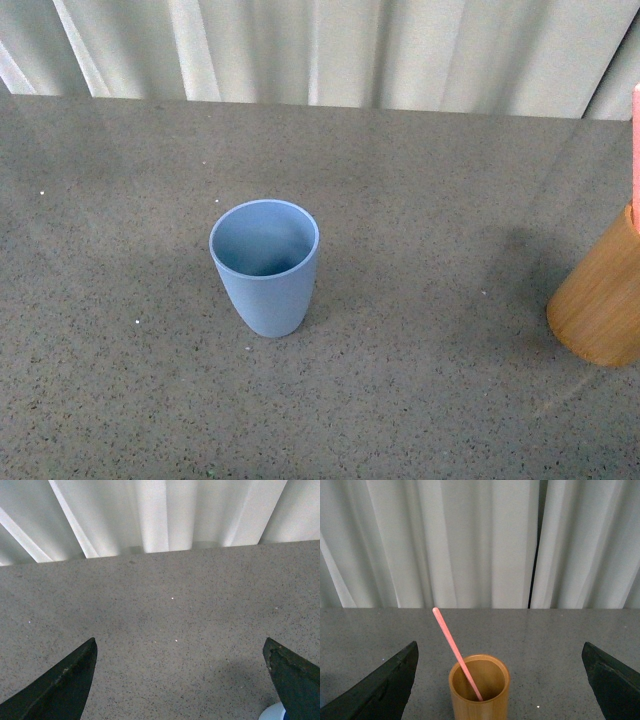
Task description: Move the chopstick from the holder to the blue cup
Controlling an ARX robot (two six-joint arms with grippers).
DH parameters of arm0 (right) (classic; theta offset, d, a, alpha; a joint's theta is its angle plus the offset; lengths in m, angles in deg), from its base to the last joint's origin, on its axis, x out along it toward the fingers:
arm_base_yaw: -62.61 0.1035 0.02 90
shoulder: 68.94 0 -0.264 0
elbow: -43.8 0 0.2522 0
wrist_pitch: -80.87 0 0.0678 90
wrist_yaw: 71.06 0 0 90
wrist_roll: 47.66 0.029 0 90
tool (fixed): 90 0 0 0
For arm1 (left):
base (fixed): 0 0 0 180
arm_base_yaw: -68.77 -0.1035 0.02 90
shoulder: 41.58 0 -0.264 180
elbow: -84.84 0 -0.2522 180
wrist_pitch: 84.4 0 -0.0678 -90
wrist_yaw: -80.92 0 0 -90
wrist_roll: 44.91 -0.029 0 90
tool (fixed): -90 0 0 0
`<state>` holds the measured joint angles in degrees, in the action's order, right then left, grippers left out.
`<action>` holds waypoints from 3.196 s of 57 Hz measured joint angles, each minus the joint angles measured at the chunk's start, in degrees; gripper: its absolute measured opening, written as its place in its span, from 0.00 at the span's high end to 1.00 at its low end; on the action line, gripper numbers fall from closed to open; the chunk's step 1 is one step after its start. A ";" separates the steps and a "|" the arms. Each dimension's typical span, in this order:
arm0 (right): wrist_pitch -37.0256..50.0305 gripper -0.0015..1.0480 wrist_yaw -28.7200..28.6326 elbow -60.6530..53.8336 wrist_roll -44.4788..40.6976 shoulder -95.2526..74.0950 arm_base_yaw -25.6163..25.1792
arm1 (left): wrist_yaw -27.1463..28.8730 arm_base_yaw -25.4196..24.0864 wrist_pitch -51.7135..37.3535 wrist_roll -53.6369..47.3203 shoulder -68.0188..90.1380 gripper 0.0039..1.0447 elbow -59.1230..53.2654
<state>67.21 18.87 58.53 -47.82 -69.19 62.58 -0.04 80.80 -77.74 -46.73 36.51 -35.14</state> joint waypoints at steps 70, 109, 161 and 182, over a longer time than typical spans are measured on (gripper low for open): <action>0.00 0.10 0.02 0.00 0.00 0.00 -0.02 | -8.92 -11.91 -32.74 1.95 -36.74 0.97 -45.13; 0.00 0.10 0.02 0.00 0.00 0.00 0.00 | -8.90 -11.91 -7.45 1.95 -63.73 0.97 -45.20; -4.55 0.10 -4.04 1.57 -1.77 -1.92 -1.18 | -8.90 -11.91 7.06 1.99 -77.88 0.49 -45.18; 21.81 0.10 -19.02 6.86 -18.78 -48.70 -9.92 | -9.01 -11.91 7.06 1.97 -77.90 0.06 -45.18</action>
<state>89.02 -0.15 65.39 -66.60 -117.89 52.66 -9.04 68.89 -70.68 -44.76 -41.39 -80.31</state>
